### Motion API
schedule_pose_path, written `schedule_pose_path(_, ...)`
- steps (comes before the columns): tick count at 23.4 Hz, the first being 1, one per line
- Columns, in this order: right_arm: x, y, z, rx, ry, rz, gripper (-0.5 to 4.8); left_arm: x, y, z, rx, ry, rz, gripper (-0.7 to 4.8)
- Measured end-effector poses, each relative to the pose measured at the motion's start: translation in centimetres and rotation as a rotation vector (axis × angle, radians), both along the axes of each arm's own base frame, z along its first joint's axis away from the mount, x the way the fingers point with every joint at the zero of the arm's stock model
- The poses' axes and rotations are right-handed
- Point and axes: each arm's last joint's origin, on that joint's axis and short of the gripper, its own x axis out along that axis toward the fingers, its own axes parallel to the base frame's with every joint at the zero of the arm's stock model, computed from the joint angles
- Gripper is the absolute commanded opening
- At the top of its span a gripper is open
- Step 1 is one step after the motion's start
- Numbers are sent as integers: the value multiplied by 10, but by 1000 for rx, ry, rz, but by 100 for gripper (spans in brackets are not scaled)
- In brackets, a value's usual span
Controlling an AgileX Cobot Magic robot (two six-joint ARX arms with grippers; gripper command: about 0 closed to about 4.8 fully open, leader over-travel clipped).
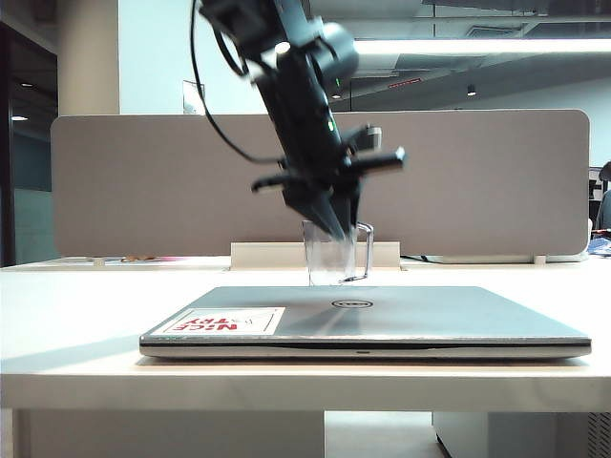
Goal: Pick up the water cup and place it on the side of the laptop away from you.
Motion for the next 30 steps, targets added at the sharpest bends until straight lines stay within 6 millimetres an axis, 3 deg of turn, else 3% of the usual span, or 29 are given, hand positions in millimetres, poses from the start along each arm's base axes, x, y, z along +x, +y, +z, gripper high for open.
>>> schedule_pose_path(11, 0, 1, 1, 4, -8, 26, -1, -35, 39, 103, 67, -273, 28, 16)
schedule_pose_path(17, 0, 1, 1, 4, -8, 25, -1, -61, 64, 154, 18, -399, 43, 16)
schedule_pose_path(19, 0, 1, 1, 4, -8, 25, -1, -65, 73, 153, 25, -415, 44, 16)
schedule_pose_path(22, 0, 1, 1, 4, -8, 25, -1, -64, 78, 132, 59, -359, 31, 16)
schedule_pose_path(24, 0, 1, 1, 3, -8, 25, -1, -71, 86, 109, 90, -301, 19, 16)
schedule_pose_path(30, 0, 1, 1, 3, -8, 25, -1, -95, 102, 76, 52, -325, 34, 16)
